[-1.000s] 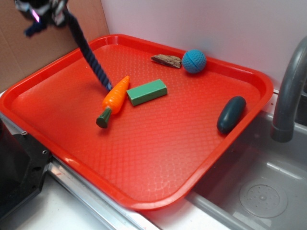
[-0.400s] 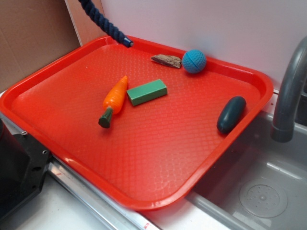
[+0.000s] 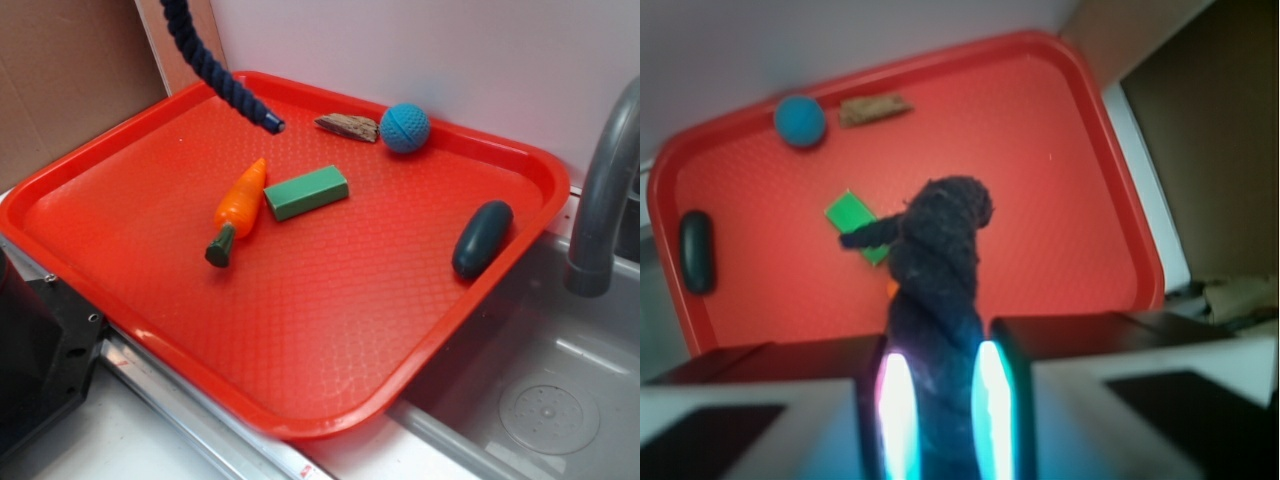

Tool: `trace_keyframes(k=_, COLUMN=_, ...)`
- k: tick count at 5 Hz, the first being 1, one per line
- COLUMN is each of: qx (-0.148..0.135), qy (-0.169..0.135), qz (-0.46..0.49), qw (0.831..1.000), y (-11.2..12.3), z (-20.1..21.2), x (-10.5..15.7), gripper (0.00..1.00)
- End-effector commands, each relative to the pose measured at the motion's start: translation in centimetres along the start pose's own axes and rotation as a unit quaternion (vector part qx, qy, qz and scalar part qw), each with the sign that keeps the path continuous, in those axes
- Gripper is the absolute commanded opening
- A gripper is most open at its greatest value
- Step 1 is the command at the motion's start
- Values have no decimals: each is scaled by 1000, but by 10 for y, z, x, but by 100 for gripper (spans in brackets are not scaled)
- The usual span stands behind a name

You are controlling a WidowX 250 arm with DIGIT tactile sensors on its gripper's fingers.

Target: Grab the blue rope.

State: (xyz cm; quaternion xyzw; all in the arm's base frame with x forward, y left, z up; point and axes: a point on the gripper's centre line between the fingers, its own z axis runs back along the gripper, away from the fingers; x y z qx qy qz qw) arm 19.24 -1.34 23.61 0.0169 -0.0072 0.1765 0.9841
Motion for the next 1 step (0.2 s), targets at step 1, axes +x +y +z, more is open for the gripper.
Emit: trace_keyframes(k=1, qx=-17, qy=-3, qz=6, qw=1000, y=-8, z=9, x=-11, gripper=0)
